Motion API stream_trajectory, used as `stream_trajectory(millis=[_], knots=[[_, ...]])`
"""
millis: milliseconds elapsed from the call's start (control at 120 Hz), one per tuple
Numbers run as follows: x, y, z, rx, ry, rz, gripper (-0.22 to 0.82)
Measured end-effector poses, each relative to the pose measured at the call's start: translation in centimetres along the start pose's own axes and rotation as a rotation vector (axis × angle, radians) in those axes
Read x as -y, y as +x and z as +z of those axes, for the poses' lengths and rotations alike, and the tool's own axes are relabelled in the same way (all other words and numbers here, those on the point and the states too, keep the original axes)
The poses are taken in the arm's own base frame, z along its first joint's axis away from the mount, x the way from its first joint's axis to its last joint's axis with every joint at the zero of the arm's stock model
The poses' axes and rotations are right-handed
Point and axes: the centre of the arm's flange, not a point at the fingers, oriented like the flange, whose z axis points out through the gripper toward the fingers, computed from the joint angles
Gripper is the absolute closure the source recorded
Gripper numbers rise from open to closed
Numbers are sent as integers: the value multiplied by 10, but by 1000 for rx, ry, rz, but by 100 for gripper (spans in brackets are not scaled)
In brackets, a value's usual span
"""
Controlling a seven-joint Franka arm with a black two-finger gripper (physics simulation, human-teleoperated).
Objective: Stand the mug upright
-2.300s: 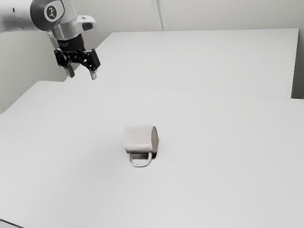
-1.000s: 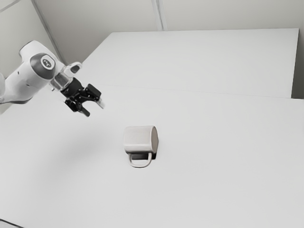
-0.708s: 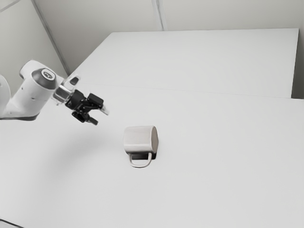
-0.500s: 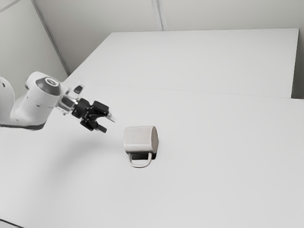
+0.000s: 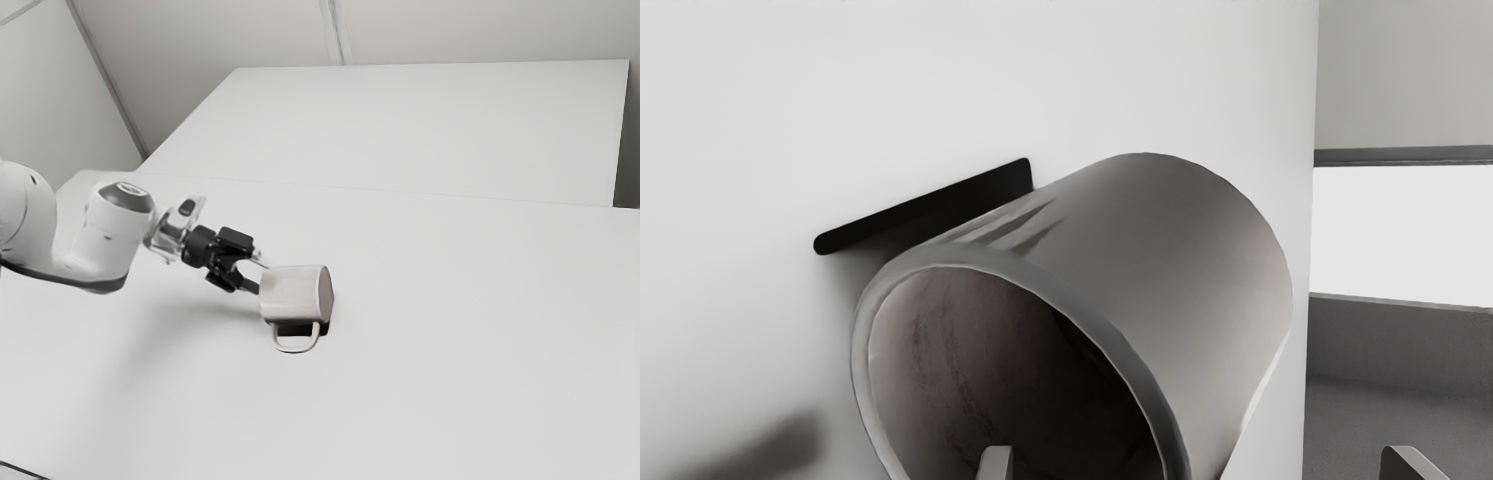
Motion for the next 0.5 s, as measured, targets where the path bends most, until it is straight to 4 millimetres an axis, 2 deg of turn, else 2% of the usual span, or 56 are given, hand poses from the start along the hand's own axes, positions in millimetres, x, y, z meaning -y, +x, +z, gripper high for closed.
stream_trajectory(millis=[250, 500], knots=[[3, 3, 23, -29, -113, 31, 1], [-2, 0, 38, -15, -189, 57, 35]])
